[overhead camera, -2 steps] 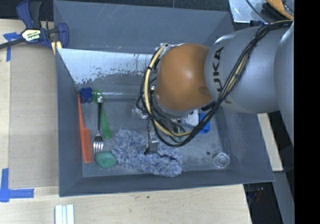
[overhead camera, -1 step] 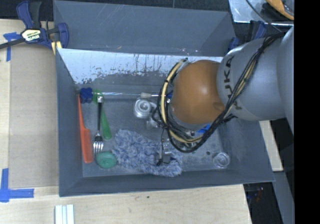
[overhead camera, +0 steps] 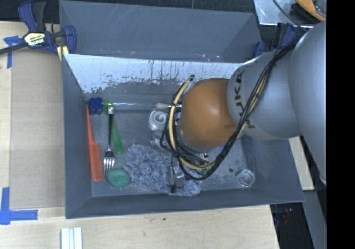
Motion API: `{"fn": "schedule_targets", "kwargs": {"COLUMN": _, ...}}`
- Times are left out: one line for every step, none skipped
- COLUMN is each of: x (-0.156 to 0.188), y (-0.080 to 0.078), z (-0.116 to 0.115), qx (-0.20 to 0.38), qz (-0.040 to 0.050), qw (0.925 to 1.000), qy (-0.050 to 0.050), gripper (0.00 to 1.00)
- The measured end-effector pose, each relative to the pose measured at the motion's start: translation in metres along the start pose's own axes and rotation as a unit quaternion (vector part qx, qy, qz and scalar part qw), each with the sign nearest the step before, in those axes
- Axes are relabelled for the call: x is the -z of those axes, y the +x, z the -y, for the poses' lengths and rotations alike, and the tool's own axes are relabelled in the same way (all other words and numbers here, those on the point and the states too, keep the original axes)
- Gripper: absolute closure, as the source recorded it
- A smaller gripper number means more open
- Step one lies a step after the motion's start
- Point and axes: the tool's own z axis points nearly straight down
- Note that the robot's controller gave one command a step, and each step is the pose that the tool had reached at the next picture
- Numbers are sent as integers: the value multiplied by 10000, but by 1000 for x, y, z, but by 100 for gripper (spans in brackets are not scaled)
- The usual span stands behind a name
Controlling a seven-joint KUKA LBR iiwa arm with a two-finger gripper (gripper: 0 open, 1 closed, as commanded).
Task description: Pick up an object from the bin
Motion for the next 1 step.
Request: {"fn": "schedule_targets", "kwargs": {"x": 2, "y": -5, "z": -11, "qx": -392, "qz": -32, "qw": 9992, "qy": 13, "gripper": 100}}
